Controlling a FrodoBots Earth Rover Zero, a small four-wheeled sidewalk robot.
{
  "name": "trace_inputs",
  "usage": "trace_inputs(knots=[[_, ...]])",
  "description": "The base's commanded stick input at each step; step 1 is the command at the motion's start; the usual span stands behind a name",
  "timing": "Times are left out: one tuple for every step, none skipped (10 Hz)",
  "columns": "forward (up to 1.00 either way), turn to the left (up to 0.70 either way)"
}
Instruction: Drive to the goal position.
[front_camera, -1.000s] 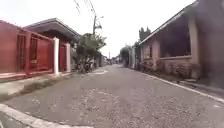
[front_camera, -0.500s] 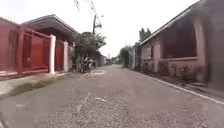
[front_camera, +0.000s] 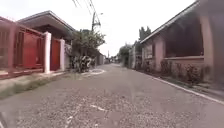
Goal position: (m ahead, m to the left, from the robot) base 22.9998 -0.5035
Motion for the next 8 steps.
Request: trace_inputs(knots=[[0.7,0.0],[0.7,0.0],[0.7,0.0],[0.7,0.0],[0.7,0.0],[0.7,0.0],[0.7,0.0],[0.7,0.0]])
